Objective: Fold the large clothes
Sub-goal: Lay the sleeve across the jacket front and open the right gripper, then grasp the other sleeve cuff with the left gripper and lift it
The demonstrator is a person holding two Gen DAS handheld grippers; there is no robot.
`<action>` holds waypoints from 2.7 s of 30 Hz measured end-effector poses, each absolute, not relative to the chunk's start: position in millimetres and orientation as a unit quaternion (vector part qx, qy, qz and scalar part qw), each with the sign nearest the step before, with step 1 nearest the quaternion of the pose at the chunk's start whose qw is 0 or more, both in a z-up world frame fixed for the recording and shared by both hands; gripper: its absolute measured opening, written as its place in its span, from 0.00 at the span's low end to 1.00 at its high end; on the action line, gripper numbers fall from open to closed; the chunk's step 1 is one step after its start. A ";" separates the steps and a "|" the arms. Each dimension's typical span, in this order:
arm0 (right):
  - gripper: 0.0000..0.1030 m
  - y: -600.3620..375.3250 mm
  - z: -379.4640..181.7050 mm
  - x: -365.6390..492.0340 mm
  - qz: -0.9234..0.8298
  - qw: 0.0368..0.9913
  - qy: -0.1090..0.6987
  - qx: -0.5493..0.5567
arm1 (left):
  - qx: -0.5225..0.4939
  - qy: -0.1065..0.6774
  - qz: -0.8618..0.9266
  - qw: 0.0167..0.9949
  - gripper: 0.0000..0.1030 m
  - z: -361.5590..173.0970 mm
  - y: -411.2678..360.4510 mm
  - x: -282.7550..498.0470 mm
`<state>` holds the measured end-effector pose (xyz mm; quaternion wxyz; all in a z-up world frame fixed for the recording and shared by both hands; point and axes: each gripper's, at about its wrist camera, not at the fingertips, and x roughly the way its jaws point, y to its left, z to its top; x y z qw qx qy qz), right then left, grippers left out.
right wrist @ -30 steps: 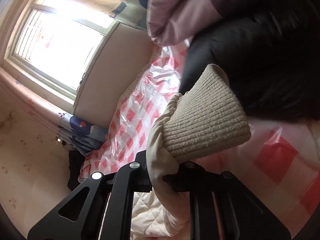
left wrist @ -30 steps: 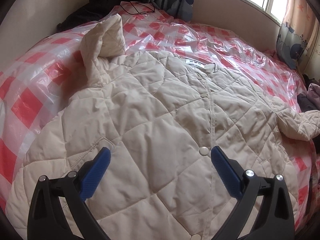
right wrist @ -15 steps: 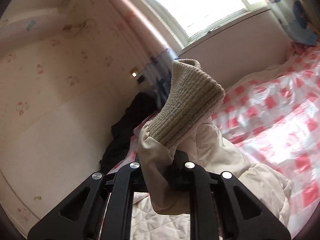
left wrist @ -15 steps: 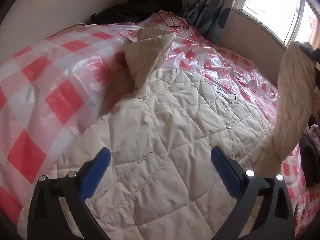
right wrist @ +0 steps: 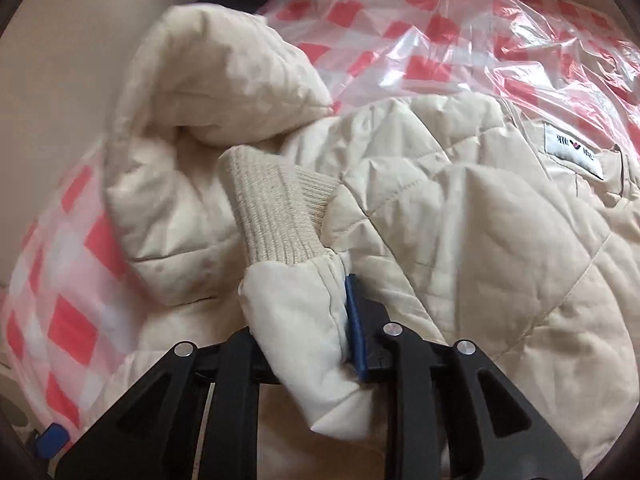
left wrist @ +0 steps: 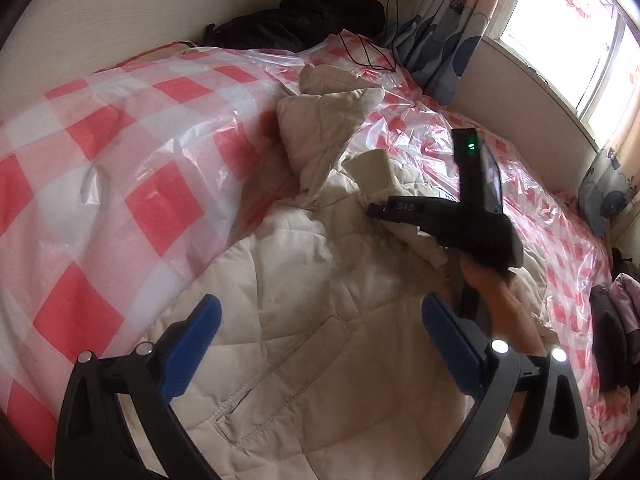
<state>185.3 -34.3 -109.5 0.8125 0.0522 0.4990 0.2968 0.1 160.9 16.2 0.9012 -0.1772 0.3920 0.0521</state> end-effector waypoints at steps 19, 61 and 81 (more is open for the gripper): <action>0.79 -227.6 -46.1 128.9 0.150 0.859 0.471 0.137 | -0.118 0.373 -0.008 0.920 0.94 24.9 88.0 59.2; 0.85 -294.7 -46.4 37.5 0.228 0.820 0.407 0.332 | -0.232 0.292 -0.095 0.923 0.14 165.2 184.6 297.9; 0.91 -406.5 -75.9 56.4 0.219 0.730 0.333 0.555 | 0.105 0.391 -0.305 0.862 0.29 -43.5 -144.2 143.2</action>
